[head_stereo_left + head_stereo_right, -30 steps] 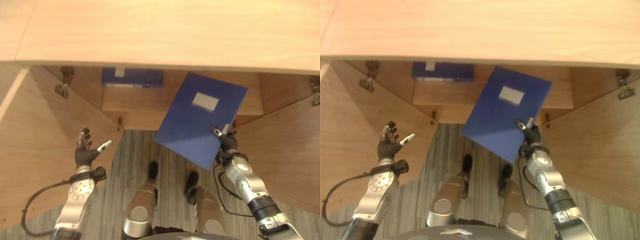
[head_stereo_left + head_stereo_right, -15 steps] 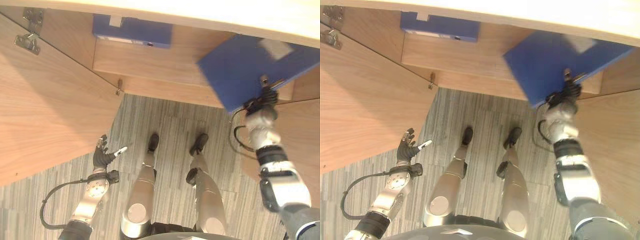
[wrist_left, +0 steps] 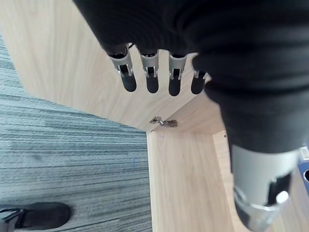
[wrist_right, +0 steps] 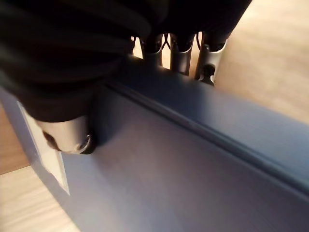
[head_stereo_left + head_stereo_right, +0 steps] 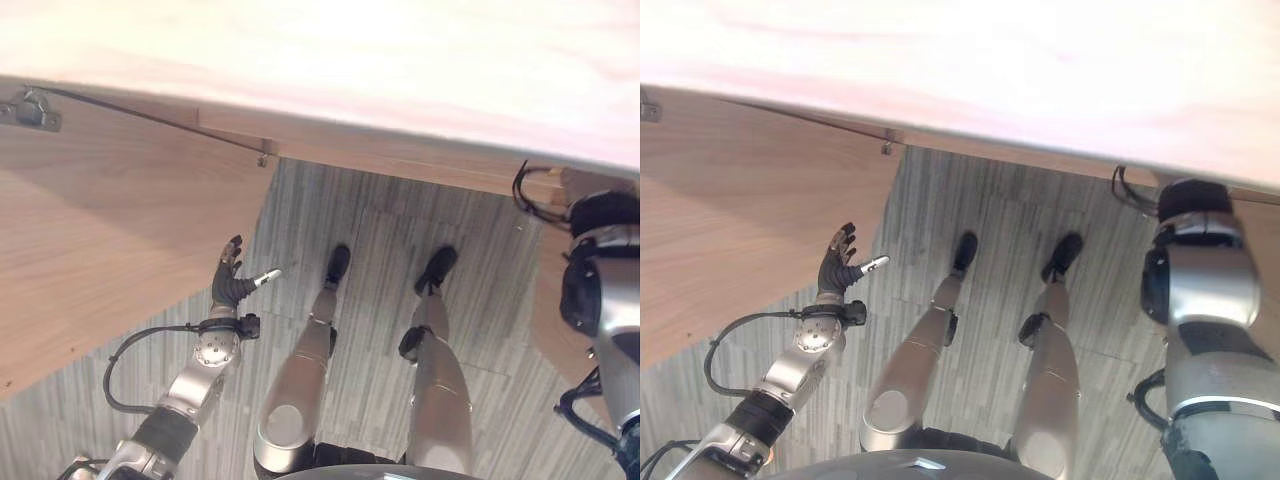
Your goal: Put the empty folder in the office cabinet
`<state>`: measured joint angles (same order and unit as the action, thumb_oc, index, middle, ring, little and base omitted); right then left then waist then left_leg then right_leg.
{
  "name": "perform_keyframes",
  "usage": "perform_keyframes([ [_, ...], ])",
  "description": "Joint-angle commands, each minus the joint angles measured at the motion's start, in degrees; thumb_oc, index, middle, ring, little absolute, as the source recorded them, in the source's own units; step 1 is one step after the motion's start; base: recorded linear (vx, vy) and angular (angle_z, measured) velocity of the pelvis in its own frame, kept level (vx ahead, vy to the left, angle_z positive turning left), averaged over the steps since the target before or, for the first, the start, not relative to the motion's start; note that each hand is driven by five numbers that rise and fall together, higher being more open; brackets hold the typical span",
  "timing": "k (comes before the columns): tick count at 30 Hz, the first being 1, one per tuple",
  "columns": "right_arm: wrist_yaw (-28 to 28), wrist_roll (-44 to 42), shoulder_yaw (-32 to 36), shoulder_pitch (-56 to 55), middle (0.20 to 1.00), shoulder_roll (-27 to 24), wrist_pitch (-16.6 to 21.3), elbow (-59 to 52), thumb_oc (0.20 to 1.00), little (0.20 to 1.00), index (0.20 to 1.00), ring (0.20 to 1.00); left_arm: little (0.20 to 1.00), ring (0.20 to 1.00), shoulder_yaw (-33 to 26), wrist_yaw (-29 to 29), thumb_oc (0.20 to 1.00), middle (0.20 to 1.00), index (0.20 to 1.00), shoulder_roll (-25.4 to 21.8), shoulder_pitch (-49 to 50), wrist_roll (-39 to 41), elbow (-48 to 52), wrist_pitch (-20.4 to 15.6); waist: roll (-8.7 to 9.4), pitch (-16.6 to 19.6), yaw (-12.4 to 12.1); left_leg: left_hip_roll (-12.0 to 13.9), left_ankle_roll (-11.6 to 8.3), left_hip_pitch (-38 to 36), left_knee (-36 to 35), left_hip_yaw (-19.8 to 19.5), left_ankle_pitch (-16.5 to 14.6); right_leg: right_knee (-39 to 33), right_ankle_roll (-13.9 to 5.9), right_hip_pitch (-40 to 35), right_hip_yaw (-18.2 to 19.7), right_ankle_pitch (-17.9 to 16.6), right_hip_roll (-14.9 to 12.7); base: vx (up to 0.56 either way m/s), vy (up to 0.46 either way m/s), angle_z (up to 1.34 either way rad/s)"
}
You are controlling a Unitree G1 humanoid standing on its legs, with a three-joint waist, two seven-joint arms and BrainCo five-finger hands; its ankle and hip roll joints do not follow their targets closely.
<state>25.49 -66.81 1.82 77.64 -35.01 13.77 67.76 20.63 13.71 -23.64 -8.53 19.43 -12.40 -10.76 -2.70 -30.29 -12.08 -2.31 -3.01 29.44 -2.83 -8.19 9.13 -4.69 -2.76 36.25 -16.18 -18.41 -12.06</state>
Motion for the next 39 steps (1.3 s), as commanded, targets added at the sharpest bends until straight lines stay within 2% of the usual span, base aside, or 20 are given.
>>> perform_keyframes([
  [1, 2.39, -1.25, -7.54, 4.41, 0.2, -10.56, 1.02, 3.03, 0.2, 0.2, 0.2, 0.2, 1.0, 1.0, 2.09, 3.01, 1.0, 1.0, 1.0, -2.87, 1.56, -1.75, 2.77, -2.34, -1.79, 3.36, -0.5, 0.25, -1.29, -1.01, -2.17, 0.64, -6.97, 0.79, -6.96, 2.67, 0.92, 7.1, 0.44, 0.03, -0.034, 0.05],
  [6, 7.21, -3.52, -6.3, 6.74, 0.2, -9.69, 4.01, 3.58, 0.2, 0.2, 0.2, 0.2, 1.0, 1.0, 2.43, 4.73, 1.0, 1.0, 1.0, -1.96, 1.24, -1.66, 2.93, -2.52, -2.65, 3.73, -1.0, 0.49, -1.6, 0.12, -2.17, 0.12, -6.9, 1.51, -6.56, 3.82, 1.1, 7.98, 0.6, 0.05, -0.025, 0.01],
  [7, 7.83, -3.67, -6.24, 7.35, 0.2, -9.51, 3.97, 3.91, 0.2, 0.2, 0.2, 0.2, 1.0, 1.0, 2.52, 4.92, 1.0, 1.0, 1.0, -1.88, 1.03, -1.79, 2.7, -2.48, -2.81, 4.28, -1.3, 0.83, -1.76, -0.13, -2.17, -0.28, -7.81, 1.2, -6.92, 3.41, 1.84, 9.29, 0.91, 0.05, -0.033, -0.03],
  [8, 8.52, -3.58, -6.73, 8.05, 0.2, -9.46, 3.87, 4.29, 0.2, 0.2, 0.2, 0.2, 1.0, 1.0, 2.8, 5.1, 1.0, 1.0, 1.0, -1.6, 0.88, -1.87, 2.47, -2.6, -2.99, 4.01, -1.43, 0.6, -1.77, 0.52, -2.17, -0.15, -6.92, 1.81, -6.44, 4.37, 1.15, 8.28, 0.57, 0.06, -0.044, -0.02],
  [10, 9.05, -3.41, -7.69, 9.43, 0.2, -9.15, 3.33, 4.6, 0.2, 0.2, 0.2, 0.2, 1.0, 1.0, 3.07, 5.19, 1.0, 1.0, 1.0, -1.47, 0.67, -2.05, 2.59, -2.91, -3.19, 4.61, -1.85, 1.01, -1.98, 0.54, -2.17, -0.82, -7.68, 1.99, -6.61, 4.38, 1.99, 10.01, 0.99, 0.05, -0.039, -0.02],
  [11, 8.52, -2.99, -8.97, 10.17, 0.485, -9.52, 2.46, 4.7, 0.485, 0.485, 0.485, 0.485, 1.0, 1.0, 3.18, 5.04, 1.0, 1.0, 1.0, -1.64, 0.56, -2.2, 2.96, -3.21, -3.28, 4.26, -2.06, 0.92, -2.12, 1.2, -2.17, -0.76, -6.8, 3.12, -6.02, 5.49, 1.46, 9.46, 0.69, 0.09, -0.04, -0.01],
  [12, 8.47, -3.0, -9.05, 10.36, 0.586, -9.57, 2.39, 4.75, 0.586, 0.586, 0.586, 0.586, 1.0, 1.0, 3.11, 5.04, 1.0, 1.0, 1.0, -1.61, 0.47, -2.19, 2.99, -3.2, -3.3, 4.7, -2.06, 1.14, -2.19, 0.99, -2.17, -1.11, -7.56, 2.92, -6.38, 5.12, 2.24, 10.63, 0.96, 0.04, -0.048, 0.02],
  [13, 7.68, -2.79, -10.41, 11.19, 1.0, -9.99, 1.45, 5.27, 1.0, 1.0, 1.0, 1.0, 1.0, 1.0, 3.22, 4.85, 1.0, 1.0, 1.0, -1.48, 0.74, -1.98, 3.3, -3.44, -3.15, 4.88, -2.34, 1.34, -2.32, 1.1, -2.17, -1.08, -7.73, 3.66, -6.23, 5.63, 2.3, 11.3, 0.95, 0.09, -0.033, 0.05],
  [24, 3.9, -3.25, -13.79, 12.53, 1.0, -12.46, -1.25, 9.37, 1.0, 1.0, 1.0, 1.0, 1.0, 1.0, 1.77, 4.83, 1.0, 1.0, 1.0, -1.73, 1.57, -0.28, 6.04, -3.72, -2.84, 4.65, -2.77, 2.0, -2.54, 0.54, -2.17, -1.53, -8.01, 6.01, -5.63, 6.23, 2.58, 12.98, 1.54, 0.01, -0.007, 0.01],
  [31, 3.54, -2.84, -14.54, 12.96, 1.0, -13.81, -2.12, 11.16, 1.0, 1.0, 1.0, 1.0, 1.0, 1.0, 0.95, 5.27, 1.0, 1.0, 1.0, -2.06, 2.03, 0.2, 7.47, -3.66, -2.67, 4.2, -2.46, 2.04, -2.62, 0.13, -2.17, -1.26, -8.22, 6.31, -5.47, 5.95, 2.74, 13.22, 1.77, 0.0, 0.0, 0.0],
  [35, 4.11, -1.97, -15.31, 13.14, 1.0, -14.42, -3.08, 12.62, 1.0, 1.0, 1.0, 1.0, 1.0, 1.0, 0.84, 5.55, 1.0, 1.0, 1.0, -2.2, 2.22, 0.23, 7.71, -3.76, -2.59, 4.15, -2.41, 2.04, -2.64, -0.01, -2.17, -1.18, -8.27, 6.29, -5.46, 5.83, 2.79, 13.23, 1.81, 0.0, 0.0, 0.0],
  [37, 6.93, -1.47, -15.37, 14.42, 1.0, -14.84, -4.47, 16.3, 1.0, 1.0, 1.0, 1.0, 1.0, 1.0, 0.86, 6.61, 1.0, 1.0, 1.0, -2.35, 1.91, -0.27, 7.49, -3.4, -2.5, 4.07, -2.1, 2.11, -2.61, -0.17, -2.17, -1.2, -8.29, 6.18, -5.32, 5.63, 2.88, 13.27, 1.95, 0.0, 0.0, 0.0],
  [39, 11.2, 0.83, -15.47, 14.68, 1.0, -15.57, -7.52, 20.65, 1.0, 1.0, 1.0, 1.0, 1.0, 1.0, 1.15, 7.65, 1.0, 1.0, 1.0, -2.5, 1.36, -0.79, 7.33, -2.84, -2.47, 3.98, -1.51, 2.17, -2.62, -0.27, -2.17, -1.25, -8.37, 5.96, -5.27, 5.21, 2.9, 13.26, 2.01, 0.0, 0.0, 0.0],
])
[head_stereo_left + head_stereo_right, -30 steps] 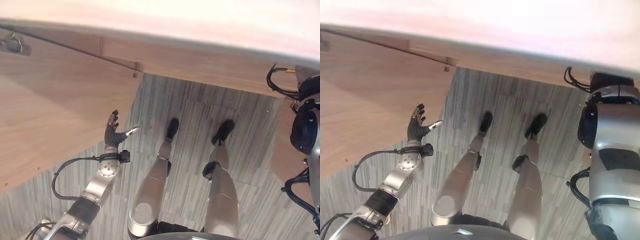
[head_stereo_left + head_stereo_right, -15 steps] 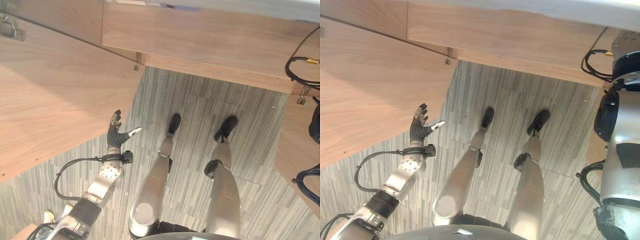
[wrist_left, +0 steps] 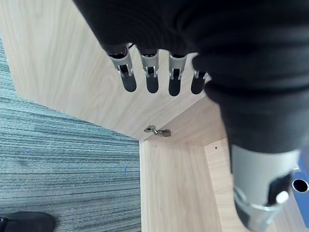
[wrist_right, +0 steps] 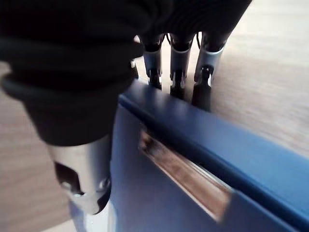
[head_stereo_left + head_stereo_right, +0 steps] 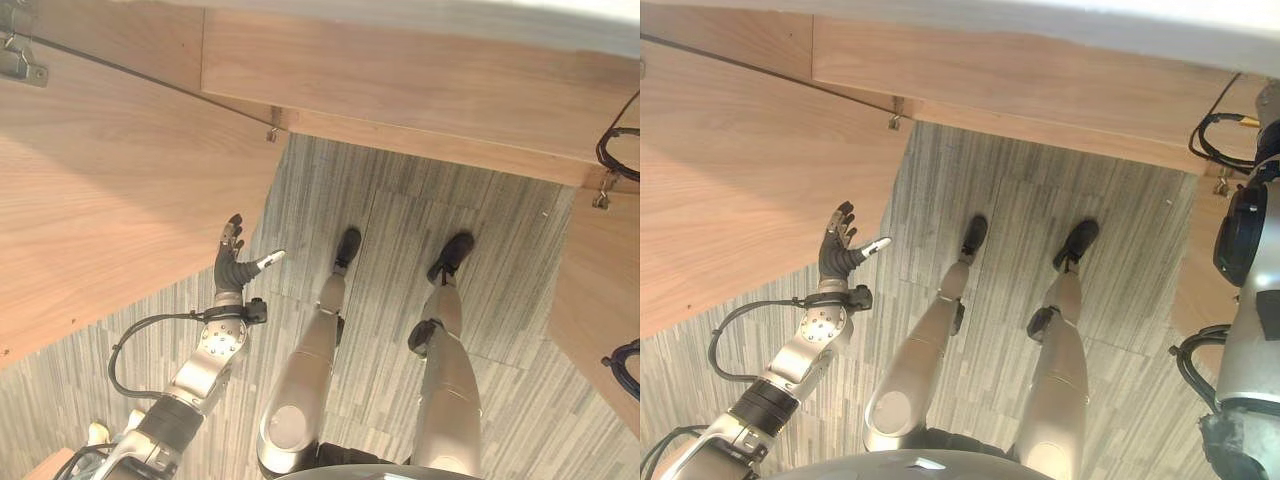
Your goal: Put the empty folder in the office cabinet
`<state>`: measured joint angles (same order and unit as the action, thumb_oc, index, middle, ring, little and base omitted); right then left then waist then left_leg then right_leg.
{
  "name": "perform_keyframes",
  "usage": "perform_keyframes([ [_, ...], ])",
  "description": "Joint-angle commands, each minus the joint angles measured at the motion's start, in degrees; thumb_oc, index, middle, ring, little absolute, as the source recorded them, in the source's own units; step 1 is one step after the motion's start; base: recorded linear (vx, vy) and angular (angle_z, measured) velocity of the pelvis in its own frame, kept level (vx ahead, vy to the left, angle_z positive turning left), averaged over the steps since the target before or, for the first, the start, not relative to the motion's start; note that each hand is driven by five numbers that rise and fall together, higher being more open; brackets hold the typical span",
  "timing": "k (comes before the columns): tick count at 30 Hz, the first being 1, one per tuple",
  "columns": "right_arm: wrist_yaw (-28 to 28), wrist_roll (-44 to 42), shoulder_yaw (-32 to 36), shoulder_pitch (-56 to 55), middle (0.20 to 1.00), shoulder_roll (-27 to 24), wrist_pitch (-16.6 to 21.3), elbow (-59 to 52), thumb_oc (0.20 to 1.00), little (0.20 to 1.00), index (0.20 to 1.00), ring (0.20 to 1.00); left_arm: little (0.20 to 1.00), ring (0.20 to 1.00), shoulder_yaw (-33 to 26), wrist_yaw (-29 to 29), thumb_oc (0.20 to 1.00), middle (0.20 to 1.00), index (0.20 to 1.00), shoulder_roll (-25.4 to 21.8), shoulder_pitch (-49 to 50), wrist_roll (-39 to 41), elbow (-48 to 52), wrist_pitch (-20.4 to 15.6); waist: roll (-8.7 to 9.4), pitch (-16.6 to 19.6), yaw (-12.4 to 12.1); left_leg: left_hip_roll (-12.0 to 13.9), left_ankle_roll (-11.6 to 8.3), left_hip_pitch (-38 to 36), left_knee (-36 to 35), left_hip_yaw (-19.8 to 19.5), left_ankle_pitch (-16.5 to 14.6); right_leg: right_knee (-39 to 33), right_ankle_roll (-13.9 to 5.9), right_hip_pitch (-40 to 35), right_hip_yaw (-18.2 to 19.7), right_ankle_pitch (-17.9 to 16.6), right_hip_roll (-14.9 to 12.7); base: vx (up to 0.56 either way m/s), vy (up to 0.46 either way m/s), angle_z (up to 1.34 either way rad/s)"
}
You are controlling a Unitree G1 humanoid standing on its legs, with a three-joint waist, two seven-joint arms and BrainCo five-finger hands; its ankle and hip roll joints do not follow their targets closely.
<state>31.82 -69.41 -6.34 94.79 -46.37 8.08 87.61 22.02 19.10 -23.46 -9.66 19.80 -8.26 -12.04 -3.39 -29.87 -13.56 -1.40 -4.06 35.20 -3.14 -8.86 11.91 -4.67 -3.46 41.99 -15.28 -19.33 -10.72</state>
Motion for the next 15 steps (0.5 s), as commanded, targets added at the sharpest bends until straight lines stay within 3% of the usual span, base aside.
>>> perform_keyframes([
  [1, 5.56, 4.03, -7.46, -2.28, 1.0, -4.43, -2.85, 1.93, 1.0, 1.0, 1.0, 1.0, 1.0, 1.0, -0.12, 2.39, 1.0, 1.0, 1.0, -2.73, 2.29, -1.33, 3.34, -1.49, -1.78, 3.52, 0.05, 1.26, -1.59, -6.06, -1.86, -0.56, -11.13, 5.87, -4.58, -0.62, 1.95, 14.17, 0.69, 0.0, 0.0, 0.0],
  [3, 6.26, 5.74, -8.1, -2.26, 1.0, -5.46, -6.73, 5.58, 1.0, 1.0, 1.0, 1.0, 1.0, 1.0, 0.0, 2.32, 1.0, 1.0, 1.0, -2.9, 2.04, -1.91, 4.12, -1.28, -1.74, 3.44, 0.4, 1.2, -1.68, -6.08, -1.86, -0.55, -11.13, 5.73, -4.55, -0.83, 1.82, 14.11, 0.66, 0.0, 0.0, 0.0],
  [6, 5.33, 5.26, -8.8, -2.27, 1.0, -5.63, -9.5, 7.92, 1.0, 1.0, 1.0, 1.0, 1.0, 1.0, -0.41, 1.83, 1.0, 1.0, 1.0, -2.92, 2.19, -2.1, 5.54, -1.47, -1.6, 3.27, 0.6, 1.23, -1.76, -5.99, -1.86, -0.44, -11.13, 5.58, -4.53, -1.1, 1.66, 14.13, 0.65, 0.0, 0.0, 0.0],
  [15, 5.69, 3.61, -8.09, -4.16, 1.0, -5.69, -11.21, 9.66, 1.0, 1.0, 1.0, 1.0, 1.0, 1.0, -1.48, 0.32, 1.0, 1.0, 1.0, -2.16, 3.74, -0.75, 8.26, -0.83, -1.23, 3.0, 1.21, 1.36, -1.75, -6.09, -1.86, -0.11, -11.23, 5.44, -4.17, -1.47, 2.1, 14.23, 1.09, 0.0, 0.0, 0.0],
])
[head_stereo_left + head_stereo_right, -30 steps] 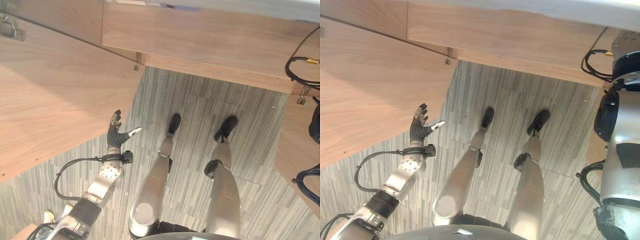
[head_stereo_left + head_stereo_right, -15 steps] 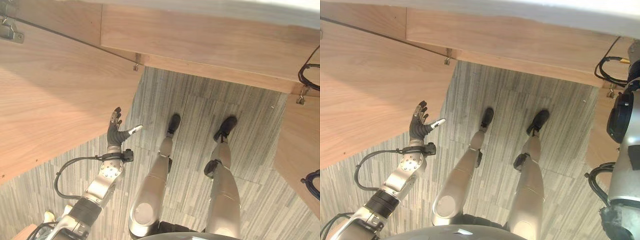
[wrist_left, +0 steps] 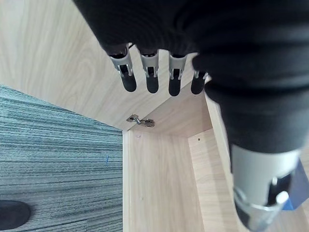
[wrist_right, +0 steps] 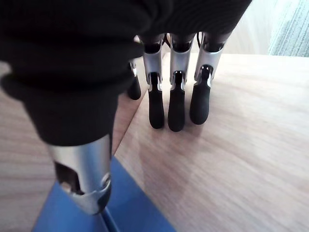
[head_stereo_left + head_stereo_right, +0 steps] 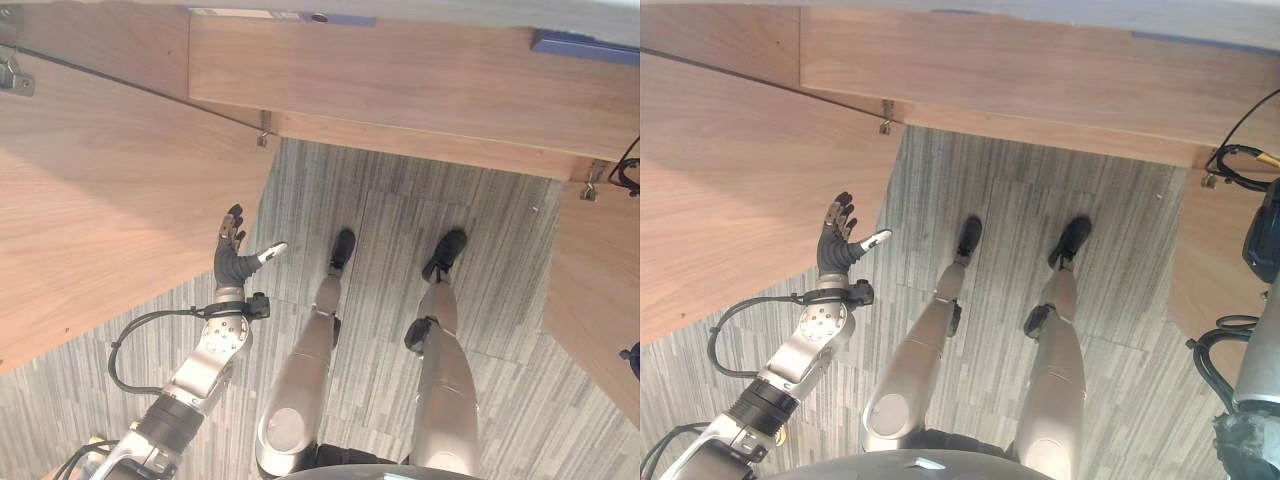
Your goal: Put the empty folder in the office cabinet
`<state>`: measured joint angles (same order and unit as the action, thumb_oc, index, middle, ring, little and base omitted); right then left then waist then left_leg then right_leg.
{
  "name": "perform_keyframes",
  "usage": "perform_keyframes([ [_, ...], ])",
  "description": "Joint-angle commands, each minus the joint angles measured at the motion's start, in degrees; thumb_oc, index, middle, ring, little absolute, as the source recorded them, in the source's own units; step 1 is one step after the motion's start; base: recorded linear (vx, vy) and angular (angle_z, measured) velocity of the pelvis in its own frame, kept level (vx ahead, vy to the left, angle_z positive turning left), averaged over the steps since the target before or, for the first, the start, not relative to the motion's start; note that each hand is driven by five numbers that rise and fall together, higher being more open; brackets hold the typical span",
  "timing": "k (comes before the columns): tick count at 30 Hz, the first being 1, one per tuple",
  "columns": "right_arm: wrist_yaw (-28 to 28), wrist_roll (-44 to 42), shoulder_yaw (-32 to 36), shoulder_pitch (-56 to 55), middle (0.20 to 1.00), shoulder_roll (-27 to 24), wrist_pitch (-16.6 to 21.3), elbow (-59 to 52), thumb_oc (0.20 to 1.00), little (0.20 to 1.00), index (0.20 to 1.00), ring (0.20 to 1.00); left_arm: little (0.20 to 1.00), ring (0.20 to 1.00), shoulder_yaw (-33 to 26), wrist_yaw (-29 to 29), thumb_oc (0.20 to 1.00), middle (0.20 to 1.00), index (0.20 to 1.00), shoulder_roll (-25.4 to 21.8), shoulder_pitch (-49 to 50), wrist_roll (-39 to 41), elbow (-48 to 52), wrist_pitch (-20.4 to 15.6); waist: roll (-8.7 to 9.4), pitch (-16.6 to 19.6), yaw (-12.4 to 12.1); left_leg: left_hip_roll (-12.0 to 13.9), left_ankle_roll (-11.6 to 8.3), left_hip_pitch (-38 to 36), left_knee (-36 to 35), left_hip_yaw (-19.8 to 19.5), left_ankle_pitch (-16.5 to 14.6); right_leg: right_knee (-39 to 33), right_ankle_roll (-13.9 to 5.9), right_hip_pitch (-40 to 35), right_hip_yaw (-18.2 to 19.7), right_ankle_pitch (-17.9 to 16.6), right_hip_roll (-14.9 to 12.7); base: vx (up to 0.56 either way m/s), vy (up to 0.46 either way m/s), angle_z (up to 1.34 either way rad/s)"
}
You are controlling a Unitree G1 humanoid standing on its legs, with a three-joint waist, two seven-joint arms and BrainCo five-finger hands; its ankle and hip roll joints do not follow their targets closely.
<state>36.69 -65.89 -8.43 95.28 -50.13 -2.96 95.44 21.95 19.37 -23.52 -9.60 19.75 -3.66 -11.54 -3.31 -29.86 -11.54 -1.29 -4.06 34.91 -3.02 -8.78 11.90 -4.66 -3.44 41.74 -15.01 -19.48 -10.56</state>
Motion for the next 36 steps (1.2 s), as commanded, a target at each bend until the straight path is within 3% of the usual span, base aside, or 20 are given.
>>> perform_keyframes([
  [1, 0.82, 0.09, -6.0, -4.65, 1.0, -1.93, -0.17, 1.84, 1.0, 1.0, 1.0, 1.0, 1.0, 1.0, -1.42, 0.05, 1.0, 1.0, 1.0, -2.11, 3.68, -0.7, 3.65, -1.33, -1.3, 2.99, -0.81, 1.26, -1.75, -5.79, -1.98, -0.19, -11.22, 5.44, -4.19, -1.23, 1.84, 14.37, 0.93, 0.0, 0.0, 0.0],
  [5, 1.7, 0.8, -5.57, -6.03, 1.0, -1.77, -0.64, 1.84, 1.0, 1.0, 1.0, 1.0, 1.0, 1.0, -1.56, -0.06, 1.0, 1.0, 1.0, -1.94, 3.85, -0.18, 4.62, -1.17, -1.14, 2.47, -0.58, 1.09, -1.76, -5.71, -1.98, 0.43, -10.25, 5.4, -3.8, -1.13, 0.97, 12.89, 0.72, -0.02, 0.006, 0.0],
  [6, 1.89, 1.0, -5.37, -6.3, 1.0, -1.51, -0.7, 1.95, 1.0, 1.0, 1.0, 1.0, 1.0, 1.0, -1.56, 0.0, 1.0, 1.0, 1.0, -1.67, 3.72, -0.02, 4.66, -1.09, -1.07, 2.92, -0.51, 1.35, -1.84, -6.17, -1.98, 0.13, -11.2, 5.01, -4.16, -1.82, 1.79, 14.15, 1.13, -0.09, 0.031, -0.01],
  [7, 1.93, 1.02, -5.28, -6.49, 1.0, -1.49, -0.67, 1.9, 1.0, 1.0, 1.0, 1.0, 1.0, 1.0, -1.49, -0.01, 1.0, 1.0, 1.0, -1.68, 3.81, -0.02, 4.66, -1.08, -1.03, 2.48, -0.48, 1.07, -1.77, -5.82, -1.98, 0.53, -10.23, 5.29, -3.79, -1.3, 0.96, 12.84, 0.77, 0.06, 0.01, -0.01],
  [8, 2.42, 1.5, -4.93, -7.54, 1.0, -0.83, -0.77, 1.81, 1.0, 1.0, 1.0, 1.0, 1.0, 1.0, -1.31, 0.21, 1.0, 1.0, 1.0, -1.1, 3.44, 0.57, 4.49, -0.93, -0.82, 2.91, -0.33, 1.31, -1.82, -6.37, -1.98, 0.26, -10.94, 4.7, -4.17, -2.38, 1.64, 13.82, 1.08, -0.11, 0.037, 0.0],
  [16, 5.62, 5.13, 3.23, -21.13, 1.0, 5.71, -0.55, 0.13, 1.0, 1.0, 1.0, 1.0, 1.0, 1.0, 1.63, -0.14, 1.0, 1.0, 1.0, 0.84, 2.11, 1.59, 0.99, 0.59, 0.19, 4.26, 0.78, 0.9, -1.39, -10.56, -1.98, 0.9, -10.75, 2.32, -4.47, -8.97, -0.37, 12.0, 0.87, -0.04, 0.052, 0.01],
  [19, 5.62, 5.13, 3.23, -21.13, 1.0, 5.71, -0.55, 0.13, 1.0, 1.0, 1.0, 1.0, 1.0, 1.0, 1.63, -0.14, 1.0, 1.0, 1.0, 0.84, 2.11, 1.59, 0.99, 0.59, 0.19, 4.26, 0.78, 0.9, -1.39, -10.56, -1.98, 0.9, -10.75, 2.32, -4.47, -8.97, -0.37, 12.0, 0.87, 0.0, 0.022, 0.01],
  [20, 6.94, 6.12, 6.94, -26.17, 1.0, 9.27, -0.22, -0.9, 1.0, 1.0, 1.0, 1.0, 1.0, 1.0, 2.44, -0.52, 1.0, 1.0, 1.0, 1.43, 2.41, 1.52, -0.47, 1.62, 0.6, 5.33, 1.29, 0.88, -1.17, -12.51, -1.98, 0.95, -11.14, 0.78, -4.77, -11.95, -0.71, 11.58, 0.8, -0.01, 0.067, 0.02],
  [21, 6.94, 6.12, 6.94, -26.17, 1.0, 9.27, -0.22, -0.9, 1.0, 1.0, 1.0, 1.0, 1.0, 1.0, 2.44, -0.52, 1.0, 1.0, 1.0, 1.43, 2.41, 1.52, -0.47, 1.62, 0.6, 5.33, 1.29, 0.88, -1.17, -12.51, -1.98, 0.95, -11.14, 0.78, -4.77, -11.95, -0.71, 11.58, 0.8, -0.02, 0.234, 0.02],
  [22, 9.59, 8.07, 11.81, -34.14, 1.0, 16.65, 0.53, -3.96, 1.0, 1.0, 1.0, 1.0, 1.0, 1.0, 3.54, -0.82, 1.0, 1.0, 1.0, 1.92, 4.05, 0.44, -2.94, 3.41, 1.28, 7.09, 2.05, 0.61, -0.48, -16.48, -1.98, 1.6, -12.0, 0.0, -5.35, -16.42, -0.75, 11.56, 0.2, 0.0, 0.167, 0.0],
  [23, 9.59, 8.07, 11.81, -34.14, 1.0, 16.65, 0.53, -3.96, 1.0, 1.0, 1.0, 1.0, 1.0, 1.0, 3.54, -0.82, 1.0, 1.0, 1.0, 1.92, 4.05, 0.44, -2.94, 3.41, 1.28, 7.09, 2.05, 0.61, -0.48, -16.48, -1.98, 1.6, -12.0, 0.0, -5.35, -16.42, -0.75, 11.56, 0.2, -0.01, 0.398, -0.22],
  [24, 11.04, 10.53, 15.05, -42.52, 1.0, 26.62, 0.5, -7.38, 1.0, 1.0, 1.0, 1.0, 1.0, 1.0, 4.56, -1.13, 1.0, 1.0, 1.0, 4.17, 5.99, -1.02, -7.95, 5.71, 2.49, 9.66, 3.36, 0.3, 0.72, -21.87, -1.98, 2.81, -13.16, -0.3, -6.13, -21.02, -0.66, 11.46, -0.74, -0.01, 0.274, -0.3],
  [27, 12.2, 14.71, 14.69, -48.25, 1.0, 34.31, 0.15, -10.69, 1.0, 1.0, 1.0, 1.0, 1.0, 1.0, 4.55, -0.85, 1.0, 1.0, 1.0, 5.4, 7.72, -2.66, -14.68, 7.4, 3.79, 11.6, 4.47, -0.08, 1.63, -26.53, -1.98, 3.9, -13.83, -0.34, -6.56, -24.42, -0.39, 11.04, -1.46, -0.01, 0.206, -0.61],
  [29, 9.06, 25.37, 8.01, -51.09, 1.0, 38.44, -2.32, -15.83, 1.0, 1.0, 1.0, 1.0, 1.0, 1.0, 3.3, -0.71, 1.0, 1.0, 1.0, 6.35, 7.93, -3.72, -21.47, 7.96, 4.7, 12.88, 4.99, -0.13, 2.08, -29.27, -1.89, 4.65, -14.09, -0.34, -6.91, -26.32, -0.05, 10.57, -1.65, -0.01, 0.133, -0.5],
  [30, 4.69, 28.37, 5.64, -52.26, 1.0, 40.02, -2.24, -17.73, 1.0, 1.0, 1.0, 1.0, 1.0, 1.0, 2.35, -1.35, 1.0, 1.0, 1.0, 7.02, 7.49, -4.88, -26.76, 8.21, 5.05, 13.78, 5.0, 0.01, 2.27, -30.9, -1.82, 5.06, -14.7, -0.33, -7.09, -27.29, 0.07, 10.6, -1.49, -0.01, 0.087, -0.23],
  [31, 4.64, 28.41, 5.57, -52.3, 1.0, 40.03, -2.21, -17.78, 1.0, 1.0, 1.0, 1.0, 1.0, 1.0, 2.3, -1.38, 1.0, 1.0, 1.0, 7.14, 7.4, -4.93, -27.03, 8.01, 5.19, 13.72, 5.15, -0.24, 2.34, -30.79, -1.86, 5.04, -14.37, -0.34, -7.11, -27.18, 0.1, 10.36, -1.74, 0.02, 0.095, -0.07],
  [32, -3.14, 25.9, 2.19, -56.32, 1.0, 42.39, 1.65, -23.37, 1.0, 1.0, 1.0, 1.0, 1.0, 1.0, -0.69, -2.17, 1.0, 1.0, 1.0, 7.92, 5.51, -7.87, -37.65, 8.87, 6.27, 15.16, 5.57, -0.72, 2.91, -33.26, -1.74, 5.62, -15.21, -0.29, -7.28, -28.31, 0.69, 9.96, -1.78, 0.0, 0.088, 0.06],
  [33, -7.19, 25.38, 0.09, -60.37, 1.0, 44.14, 2.55, -27.76, 1.0, 1.0, 1.0, 1.0, 1.0, 1.0, -2.33, -1.82, 1.0, 1.0, 1.0, 8.64, 4.99, -10.11, -43.5, 9.61, 6.66, 15.78, 6.1, -1.16, 3.25, -34.81, -1.73, 6.24, -15.98, -0.14, -7.54, -29.13, 1.22, 9.7, -1.84, 0.0, 0.087, 0.06],
  [34, -7.14, 25.38, 0.0, -60.51, 1.0, 44.16, 2.53, -27.91, 1.0, 1.0, 1.0, 1.0, 1.0, 1.0, -2.37, -1.81, 1.0, 1.0, 1.0, 8.7, 4.99, -10.14, -43.61, 9.53, 6.8, 15.85, 6.22, -1.37, 3.3, -34.67, -1.77, 6.22, -15.73, -0.23, -7.57, -29.03, 1.25, 9.5, -2.04, 0.01, 0.061, -0.12],
  [36, -14.99, 29.38, -7.27, -70.93, 1.0, 46.32, 1.84, -35.86, 1.0, 1.0, 1.0, 1.0, 1.0, 1.0, -4.09, -1.96, 1.0, 1.0, 1.0, 10.75, 4.94, -15.02, -55.28, 11.74, 7.83, 18.32, 8.08, -2.5, 4.13, -37.98, -1.96, 6.89, -16.88, 0.35, -8.13, -30.4, 1.59, 8.37, -3.11, 0.06, 0.089, -0.28],
])
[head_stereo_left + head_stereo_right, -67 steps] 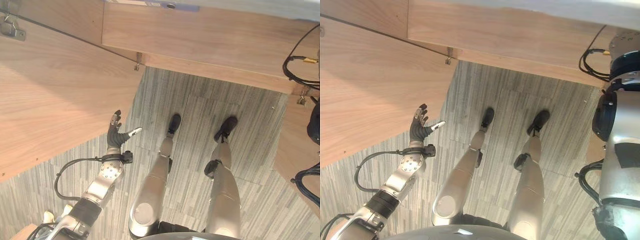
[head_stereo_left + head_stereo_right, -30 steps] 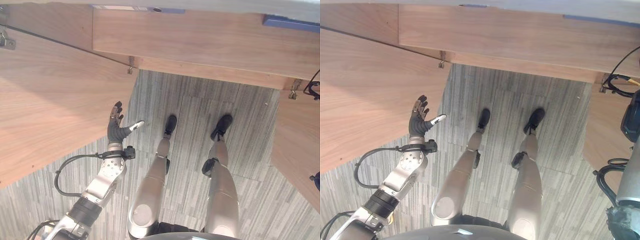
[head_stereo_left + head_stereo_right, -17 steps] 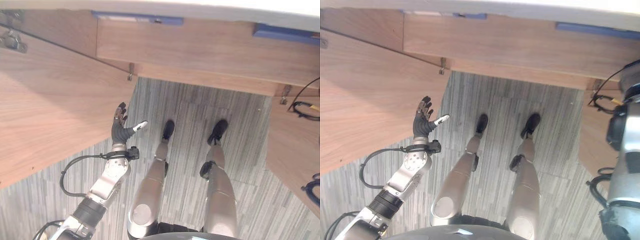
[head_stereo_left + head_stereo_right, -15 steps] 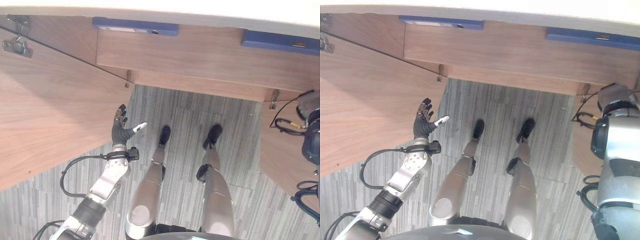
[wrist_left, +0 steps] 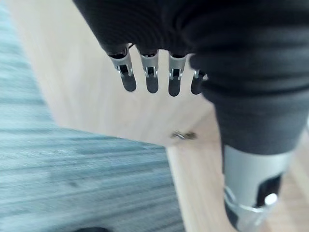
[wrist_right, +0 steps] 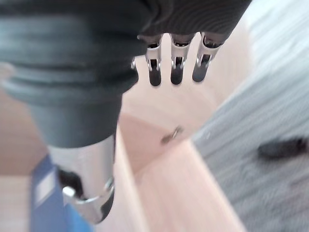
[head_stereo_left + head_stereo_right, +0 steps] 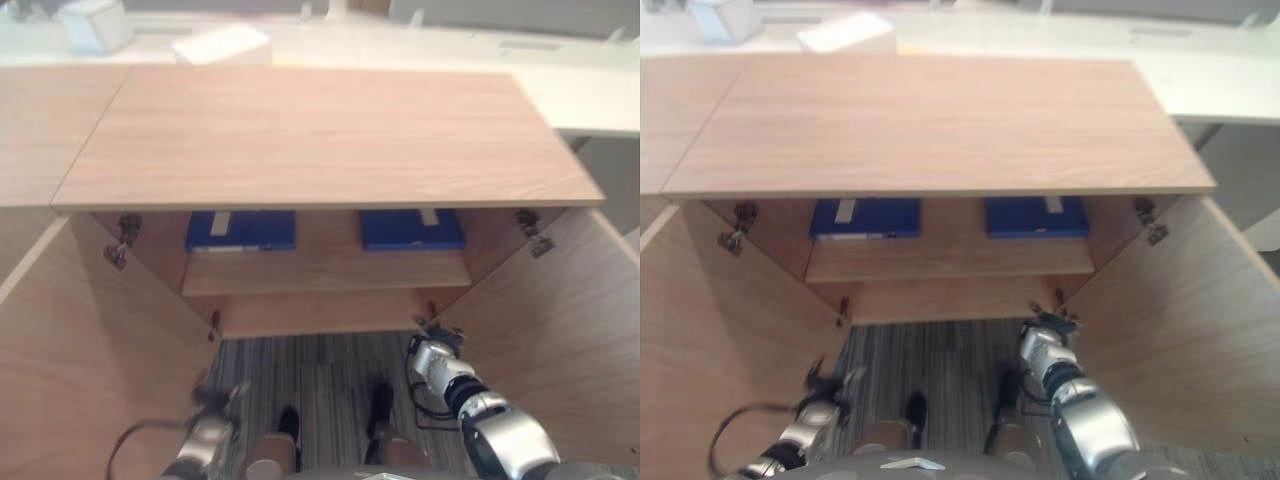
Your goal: Put the empty folder in the office cabinet
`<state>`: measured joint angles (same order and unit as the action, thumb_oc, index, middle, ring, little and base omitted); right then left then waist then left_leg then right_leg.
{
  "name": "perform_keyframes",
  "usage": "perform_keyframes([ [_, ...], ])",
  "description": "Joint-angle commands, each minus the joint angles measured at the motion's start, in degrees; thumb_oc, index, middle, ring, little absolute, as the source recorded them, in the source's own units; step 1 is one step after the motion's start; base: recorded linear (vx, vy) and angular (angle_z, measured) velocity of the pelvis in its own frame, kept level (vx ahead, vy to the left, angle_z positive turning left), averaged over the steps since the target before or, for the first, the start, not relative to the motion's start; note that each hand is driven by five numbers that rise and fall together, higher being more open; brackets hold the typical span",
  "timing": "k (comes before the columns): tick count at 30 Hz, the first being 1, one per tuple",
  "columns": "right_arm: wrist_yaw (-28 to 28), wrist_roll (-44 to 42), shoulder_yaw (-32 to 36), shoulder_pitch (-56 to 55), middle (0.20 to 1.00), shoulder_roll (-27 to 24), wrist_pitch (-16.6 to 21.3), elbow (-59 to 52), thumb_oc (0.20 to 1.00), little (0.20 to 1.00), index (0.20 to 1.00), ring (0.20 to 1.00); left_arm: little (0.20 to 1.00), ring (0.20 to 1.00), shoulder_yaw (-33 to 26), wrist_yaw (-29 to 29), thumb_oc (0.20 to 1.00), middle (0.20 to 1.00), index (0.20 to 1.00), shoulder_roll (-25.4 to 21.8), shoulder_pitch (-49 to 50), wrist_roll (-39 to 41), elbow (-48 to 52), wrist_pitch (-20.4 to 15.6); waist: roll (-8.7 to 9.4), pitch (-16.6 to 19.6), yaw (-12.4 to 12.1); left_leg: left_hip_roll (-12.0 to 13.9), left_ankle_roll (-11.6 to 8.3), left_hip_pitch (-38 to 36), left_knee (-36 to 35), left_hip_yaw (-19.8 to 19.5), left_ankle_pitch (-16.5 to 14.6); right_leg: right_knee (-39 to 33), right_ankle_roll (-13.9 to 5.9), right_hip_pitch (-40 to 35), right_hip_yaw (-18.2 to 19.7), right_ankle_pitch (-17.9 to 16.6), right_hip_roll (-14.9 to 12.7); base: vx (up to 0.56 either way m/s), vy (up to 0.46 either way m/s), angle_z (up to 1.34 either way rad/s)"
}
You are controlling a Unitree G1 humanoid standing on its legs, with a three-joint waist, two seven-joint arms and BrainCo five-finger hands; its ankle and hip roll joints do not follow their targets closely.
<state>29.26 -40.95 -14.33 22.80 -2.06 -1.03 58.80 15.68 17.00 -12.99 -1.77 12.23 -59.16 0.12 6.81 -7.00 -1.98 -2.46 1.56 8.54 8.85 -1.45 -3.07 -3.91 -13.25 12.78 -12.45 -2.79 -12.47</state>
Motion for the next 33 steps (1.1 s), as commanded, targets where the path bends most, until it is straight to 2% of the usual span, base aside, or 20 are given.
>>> perform_keyframes([
  [1, -9.48, 6.49, -2.96, -0.3, 1.0, -2.0, -0.06, -0.66, 1.0, 1.0, 1.0, 1.0, 1.0, 1.0, 1.92, 0.22, 1.0, 1.0, 1.0, 0.77, -2.91, -8.92, -3.18, 0.49, -2.04, -3.92, -1.08, -1.59, -1.33, -12.28, -13.85, -0.38, -2.13, -0.35, 1.43, -2.01, -1.21, -8.62, -1.71, 0.06, 0.093, 0.01],
  [6, -13.7, 12.7, -4.59, -4.87, 1.0, -3.64, -0.71, -2.83, 1.0, 1.0, 1.0, 1.0, 1.0, 1.0, -0.19, -0.72, 1.0, 1.0, 1.0, 1.28, -2.51, -12.7, -11.18, 1.09, -1.53, -1.78, 0.33, -3.08, -0.35, -15.33, -13.76, 0.62, -3.29, -0.08, 0.54, -3.34, -1.91, -10.05, -3.38, 0.0, 0.07, 0.0],
  [15, -15.74, 16.96, -2.42, -4.37, 1.0, -5.16, -1.65, -1.05, 1.0, 1.0, 1.0, 1.0, 1.0, 1.0, -2.57, -2.89, 1.0, 1.0, 1.0, 0.86, -1.4, -16.42, -16.83, 1.99, -0.53, -0.45, 0.8, -4.5, 0.4, -18.1, -13.85, 3.07, -4.26, -0.39, -0.44, -3.78, -4.3, -12.87, -5.14, -0.01, 0.043, -0.15],
  [18, -20.87, 36.16, -10.32, -2.21, 1.0, -12.95, -2.15, -11.32, 1.0, 1.0, 1.0, 1.0, 1.0, 1.0, -5.46, -3.39, 1.0, 1.0, 1.0, -1.31, 0.91, -18.86, -16.14, 1.47, 0.56, -1.23, 0.24, -4.53, 0.45, -19.05, -13.85, 4.34, -4.39, -0.43, -1.02, -3.67, -5.17, -15.08, -5.56, -0.01, 0.005, -0.09],
  [19, -20.89, 36.18, -10.32, -2.22, 1.0, -12.96, -2.19, -11.38, 1.0, 1.0, 1.0, 1.0, 1.0, 1.0, -5.48, -3.39, 1.0, 1.0, 1.0, -1.32, 0.91, -18.87, -16.13, 1.47, 0.71, -1.16, 0.3, -4.71, 0.49, -18.88, -13.85, 4.32, -4.23, -0.44, -1.04, -3.5, -5.12, -15.18, -5.75, -0.05, -0.036, -0.19],
  [20, -24.96, 39.85, -12.25, -1.69, 1.0, -21.78, -0.55, -17.64, 1.0, 1.0, 1.0, 1.0, 1.0, 1.0, -6.37, -4.77, 1.0, 1.0, 1.0, -3.11, 1.34, -20.17, -14.98, 0.37, 1.26, -2.01, 0.66, -4.43, 0.29, -18.75, -13.76, 5.28, -3.62, 0.49, -1.75, -2.53, -6.15, -18.48, -6.47, -0.08, -0.033, -0.22],
  [22, -28.37, 38.2, -11.78, -0.81, 1.0, -31.67, 1.78, -24.56, 1.0, 1.0, 1.0, 1.0, 1.0, 1.0, -6.7, -6.56, 1.0, 1.0, 1.0, -4.5, 1.46, -21.98, -14.41, -0.21, 0.59, -2.66, 0.83, -3.11, 0.05, -18.13, -13.38, 6.59, -2.75, 4.04, -1.75, -2.29, -7.79, -16.34, -7.57, -0.2, -0.002, -0.08],
  [23, -28.86, 38.28, -11.53, 0.44, 1.0, -36.58, 2.82, -26.79, 1.0, 1.0, 1.0, 1.0, 1.0, 1.0, -6.59, -7.08, 1.0, 1.0, 1.0, -4.89, 1.48, -22.16, -14.1, -0.29, -0.2, -2.96, 0.72, -2.14, -0.03, -17.09, -12.9, 7.76, -2.32, 6.87, -1.6, -3.09, -9.02, -13.52, -8.72, -0.32, 0.057, -0.25],
  [24, -28.82, 38.61, -10.96, 2.54, 1.0, -40.98, 3.41, -27.47, 1.0, 1.0, 1.0, 1.0, 1.0, 1.0, -6.24, -7.6, 1.0, 1.0, 1.0, -5.1, 0.97, -22.34, -14.16, -0.47, -1.13, -3.27, 0.5, -1.02, 0.0, -15.76, -12.7, 9.0, -1.65, 11.79, -0.32, -3.97, -8.62, -10.36, -10.33, -0.29, 0.097, -0.47],
  [25, -27.95, 39.53, -10.34, 4.02, 1.0, -43.83, 3.92, -27.44, 1.0, 1.0, 1.0, 1.0, 1.0, 1.0, -6.15, -7.46, 1.0, 1.0, 1.0, -5.27, 0.86, -22.06, -14.32, -0.59, -1.62, -3.01, 0.59, -0.19, -0.15, -14.97, -12.72, 9.9, -1.07, 14.0, 1.03, -5.14, -7.74, -8.46, -11.06, -0.3, 0.118, -0.83],
  [26, -26.07, 40.88, -8.68, 6.42, 1.0, -47.68, 3.58, -25.68, 1.0, 1.0, 1.0, 1.0, 1.0, 1.0, -5.82, -7.46, 1.0, 1.0, 1.0, -5.54, -0.24, -21.82, -14.74, -0.69, -2.35, -2.71, 0.26, 0.59, 0.46, -13.85, -12.99, 10.86, -0.66, 22.62, 1.27, -4.56, -4.11, -8.18, -13.5, -0.2, 0.145, -0.64],
  [27, -24.36, 41.91, -7.08, 7.45, 1.0, -50.42, 3.85, -25.88, 1.0, 1.0, 1.0, 1.0, 1.0, 1.0, -5.94, -7.23, 1.0, 1.0, 1.0, -5.45, -0.13, -21.11, -14.77, -0.88, -2.82, -2.23, 0.62, 1.19, 0.54, -13.39, -13.07, 11.44, -0.34, 26.46, 1.93, -4.72, -2.19, -8.05, -14.08, -0.13, 0.13, -0.46],
  [28, -20.74, 43.73, -2.15, 8.38, 1.0, -54.09, 3.3, -28.08, 1.0, 1.0, 1.0, 1.0, 1.0, 1.0, -5.57, -6.76, 1.0, 1.0, 1.0, -5.37, -0.8, -20.76, -14.97, -0.76, -2.85, -1.26, 0.67, 1.95, 0.52, -12.25, -13.29, 12.48, 0.11, 30.64, 2.33, -6.42, -0.02, -7.59, -15.35, -0.04, 0.081, -0.18],
  [29, -20.75, 43.75, -1.94, 8.18, 1.0, -54.13, 3.26, -28.2, 1.0, 1.0, 1.0, 1.0, 1.0, 1.0, -5.48, -6.75, 1.0, 1.0, 1.0, -5.39, -0.85, -20.75, -14.99, -0.76, -2.77, -1.3, 0.48, 1.87, 0.53, -12.29, -13.28, 12.58, 0.08, 30.79, 2.3, -6.29, 0.17, -7.52, -15.41, -0.01, -0.034, -0.34],
  [30, -15.38, 44.5, 4.06, 8.31, 1.0, -56.55, 2.99, -29.19, 1.0, 1.0, 1.0, 1.0, 1.0, 1.0, -5.36, -6.03, 1.0, 1.0, 1.0, -5.11, -1.11, -20.6, -15.17, -0.64, -1.85, 0.2, 0.81, 2.24, 0.13, -11.11, -13.48, 13.64, 0.48, 29.17, 2.28, -9.49, 1.23, -6.82, -14.58, 0.01, -0.059, -0.53],
  [31, -15.39, 44.54, 4.33, 8.02, 1.0, -56.55, 2.96, -29.33, 1.0, 1.0, 1.0, 1.0, 1.0, 1.0, -5.25, -6.02, 1.0, 1.0, 1.0, -5.16, -1.13, -20.59, -15.18, -0.65, -1.83, 0.16, 0.68, 2.26, 0.12, -11.19, -13.48, 13.66, 0.46, 29.09, 2.28, -9.58, 1.23, -6.85, -14.55, 0.06, -0.149, -0.73],
  [32, -11.17, 46.44, 8.86, 8.29, 1.0, -59.0, 1.53, -29.92, 1.0, 1.0, 1.0, 1.0, 1.0, 1.0, -5.6, -5.3, 1.0, 1.0, 1.0, -5.3, -1.25, -20.26, -14.71, -0.6, -0.41, 1.96, 0.59, 2.24, -0.43, -10.58, -13.71, 14.94, 0.32, 23.53, 1.34, -13.04, 0.28, -4.01, -12.22, 0.05, -0.09, -0.85],
  [33, -11.18, 46.48, 9.24, 7.89, 1.0, -58.98, 1.47, -30.11, 1.0, 1.0, 1.0, 1.0, 1.0, 1.0, -5.46, -5.29, 1.0, 1.0, 1.0, -5.37, -1.27, -20.25, -14.71, -0.6, -0.39, 1.86, 0.47, 2.29, -0.46, -10.72, -13.71, 14.91, 0.29, 23.31, 1.35, -13.31, 0.16, -4.08, -12.15, 0.06, -0.141, -0.91],
])
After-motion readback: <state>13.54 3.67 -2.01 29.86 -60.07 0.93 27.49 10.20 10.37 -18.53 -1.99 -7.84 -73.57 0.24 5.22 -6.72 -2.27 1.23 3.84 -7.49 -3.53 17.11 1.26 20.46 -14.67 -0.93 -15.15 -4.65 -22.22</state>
